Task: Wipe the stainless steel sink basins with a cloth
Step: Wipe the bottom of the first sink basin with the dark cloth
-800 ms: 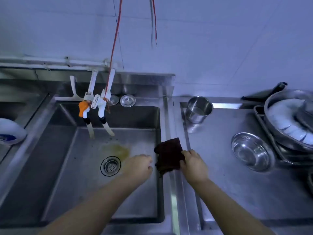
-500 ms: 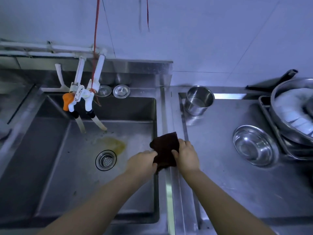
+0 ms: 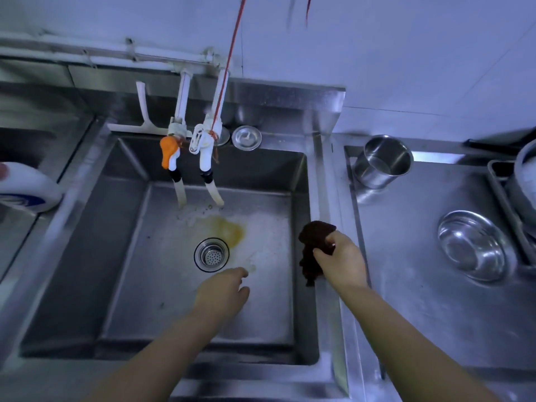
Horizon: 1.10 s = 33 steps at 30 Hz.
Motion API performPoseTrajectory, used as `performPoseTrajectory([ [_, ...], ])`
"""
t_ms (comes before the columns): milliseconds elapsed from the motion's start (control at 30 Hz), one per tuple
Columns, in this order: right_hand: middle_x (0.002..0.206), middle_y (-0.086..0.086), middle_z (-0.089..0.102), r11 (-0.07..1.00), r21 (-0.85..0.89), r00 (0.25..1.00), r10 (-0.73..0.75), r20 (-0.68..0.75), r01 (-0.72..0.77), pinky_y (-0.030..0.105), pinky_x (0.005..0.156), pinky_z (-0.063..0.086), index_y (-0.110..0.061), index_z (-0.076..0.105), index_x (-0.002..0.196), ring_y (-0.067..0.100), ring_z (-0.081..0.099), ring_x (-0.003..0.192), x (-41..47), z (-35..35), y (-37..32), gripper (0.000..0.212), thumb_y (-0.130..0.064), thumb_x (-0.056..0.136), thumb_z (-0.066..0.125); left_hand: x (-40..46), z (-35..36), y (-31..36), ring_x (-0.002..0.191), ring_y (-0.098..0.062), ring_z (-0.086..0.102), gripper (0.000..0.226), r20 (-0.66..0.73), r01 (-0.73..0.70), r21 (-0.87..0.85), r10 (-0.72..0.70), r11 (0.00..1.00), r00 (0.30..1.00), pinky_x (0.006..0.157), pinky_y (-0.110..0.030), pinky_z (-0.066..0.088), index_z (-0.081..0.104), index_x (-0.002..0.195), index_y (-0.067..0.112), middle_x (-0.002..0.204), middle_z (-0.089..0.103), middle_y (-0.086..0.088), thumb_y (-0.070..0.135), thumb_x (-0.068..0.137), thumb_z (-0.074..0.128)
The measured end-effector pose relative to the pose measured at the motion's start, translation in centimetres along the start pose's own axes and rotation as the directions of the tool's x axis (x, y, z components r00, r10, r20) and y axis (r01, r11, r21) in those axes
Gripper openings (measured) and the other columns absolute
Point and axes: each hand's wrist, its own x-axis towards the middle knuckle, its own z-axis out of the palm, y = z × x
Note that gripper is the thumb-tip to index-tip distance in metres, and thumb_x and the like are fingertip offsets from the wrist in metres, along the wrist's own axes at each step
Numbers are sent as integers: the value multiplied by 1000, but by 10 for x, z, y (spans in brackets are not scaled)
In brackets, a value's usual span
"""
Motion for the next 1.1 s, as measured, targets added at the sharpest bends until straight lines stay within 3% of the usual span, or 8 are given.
performPoseTrajectory([
  [133, 75, -4, 63, 997, 72, 984, 1, 180, -14, 29, 51, 51, -30, 51, 82, 17, 64, 65, -17, 46, -19, 18, -18, 84, 65, 11, 0, -50, 112, -16, 57, 36, 62, 53, -24, -51, 998, 997, 92, -25, 43, 52, 128, 24, 126, 60, 4, 30, 93, 49],
  [233, 78, -9, 63, 988, 56, 959, 128, 253, -147, 21, 58, 48, -28, 54, 80, 15, 64, 76, -23, 90, -15, 19, -13, 83, 65, 20, 5, -84, 113, -17, 57, 35, 130, 56, -26, -53, 998, 990, 91, -24, 42, 53, 128, 22, 128, 59, 1, 28, 94, 48],
  [433, 105, 8, 66, 947, -137, 898, 320, 301, -291, 31, 76, 52, -12, 59, 113, 23, 62, 94, -28, 144, 8, 25, -16, 89, 60, 37, 19, -136, 105, -19, 60, 32, 205, 46, 5, -46, 999, 978, 83, -23, 43, 56, 123, 26, 124, 61, 1, 28, 93, 48],
  [667, 94, 4, 68, 883, -468, 970, 73, 230, 44, 35, 60, 51, -19, 55, 117, 28, 64, 79, -41, 153, 14, 27, -22, 90, 56, 62, 36, -154, 109, -24, 58, 31, 278, -11, -6, 13, 1000, 961, 87, -28, 44, 57, 123, 24, 124, 61, -3, 26, 94, 48],
  [833, 118, 3, 62, 916, -385, 739, 334, 585, -110, 28, 83, 48, -17, 51, 128, 22, 59, 104, -46, 189, 26, 40, -33, 91, 56, 78, 45, -155, 113, -26, 56, 34, 314, -84, 27, 71, 996, 947, 91, -31, 45, 56, 126, 23, 129, 58, -4, 26, 93, 47],
  [967, 121, 11, 55, 898, -408, 718, 392, 576, -163, 30, 85, 47, -7, 49, 121, 24, 55, 106, -30, 213, 38, 32, -26, 95, 49, 86, 51, -164, 108, -26, 58, 32, 260, -121, 67, 100, 990, 960, 87, -32, 47, 58, 122, 25, 123, 61, -3, 27, 92, 47],
  [1033, 141, 16, 37, 857, -471, 652, 480, 587, -206, 32, 99, 41, -4, 37, 136, 27, 45, 121, -21, 230, 45, 47, -29, 97, 46, 90, 55, -169, 100, -26, 60, 26, 236, -165, 123, 133, 978, 963, 75, -30, 45, 62, 111, 24, 113, 65, -4, 26, 91, 45],
  [1100, 156, 17, 1, 801, -523, 592, 580, 559, -291, 36, 116, 19, -2, 6, 149, 33, 14, 142, -19, 253, 50, 73, -38, 98, 44, 95, 60, -171, 92, -26, 59, 21, 243, -231, 200, 180, 952, 953, 67, -29, 38, 62, 97, 22, 102, 64, -4, 23, 89, 43],
])
